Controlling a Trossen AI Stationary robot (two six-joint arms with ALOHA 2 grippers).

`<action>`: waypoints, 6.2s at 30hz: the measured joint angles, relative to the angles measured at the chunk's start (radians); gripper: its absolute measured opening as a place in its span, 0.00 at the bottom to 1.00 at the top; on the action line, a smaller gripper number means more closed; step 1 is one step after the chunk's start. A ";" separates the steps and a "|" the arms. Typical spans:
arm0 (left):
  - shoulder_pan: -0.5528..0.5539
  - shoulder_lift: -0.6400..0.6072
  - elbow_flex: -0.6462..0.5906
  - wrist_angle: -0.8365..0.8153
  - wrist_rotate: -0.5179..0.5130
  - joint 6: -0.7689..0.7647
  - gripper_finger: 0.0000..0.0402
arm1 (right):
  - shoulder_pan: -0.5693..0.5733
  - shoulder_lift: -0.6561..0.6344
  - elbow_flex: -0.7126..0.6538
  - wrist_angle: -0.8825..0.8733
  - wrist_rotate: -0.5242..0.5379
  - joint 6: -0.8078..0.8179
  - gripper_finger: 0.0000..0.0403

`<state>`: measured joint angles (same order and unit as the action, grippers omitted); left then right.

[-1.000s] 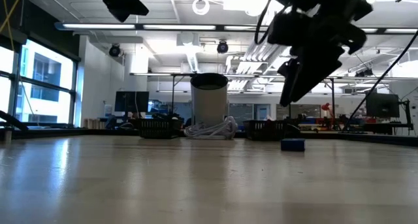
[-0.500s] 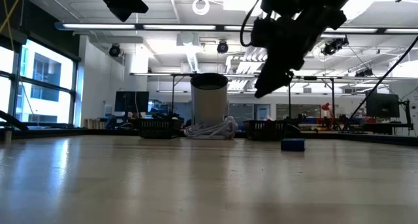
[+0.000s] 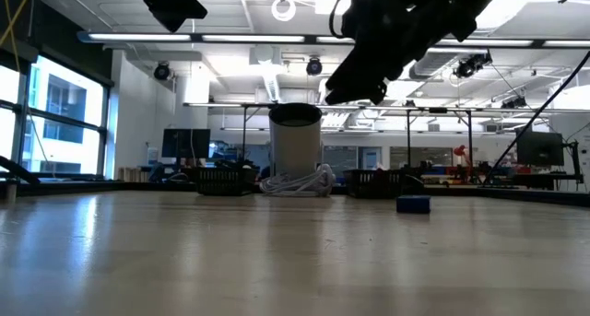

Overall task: Pick & Place Office items
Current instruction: Put the blue timer into the left black basket

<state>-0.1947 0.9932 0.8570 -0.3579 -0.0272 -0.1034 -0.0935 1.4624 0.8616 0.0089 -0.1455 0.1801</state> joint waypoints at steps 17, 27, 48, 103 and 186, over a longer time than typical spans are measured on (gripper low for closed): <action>0.000 0.000 -0.020 0.007 0.004 -0.003 0.45 | -0.042 0.003 0.000 -0.228 0.092 0.256 0.67; 0.000 0.000 -0.020 0.007 0.004 -0.007 0.45 | 0.093 0.003 0.000 -0.280 0.088 0.234 0.87; 0.000 0.000 -0.020 0.006 0.005 -0.025 0.45 | 0.172 0.165 0.000 -0.409 0.201 0.257 0.88; 0.000 0.003 -0.022 0.003 0.004 -0.024 0.45 | 0.091 0.283 0.008 -0.477 0.207 0.259 0.88; 0.199 0.004 -0.584 1.117 0.104 -0.491 0.45 | 0.363 0.156 0.100 0.278 0.705 -0.270 0.69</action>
<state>0.0040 0.9976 0.2726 0.7587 0.0769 -0.5947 0.2699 1.6182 0.9616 0.2864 0.5594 -0.0894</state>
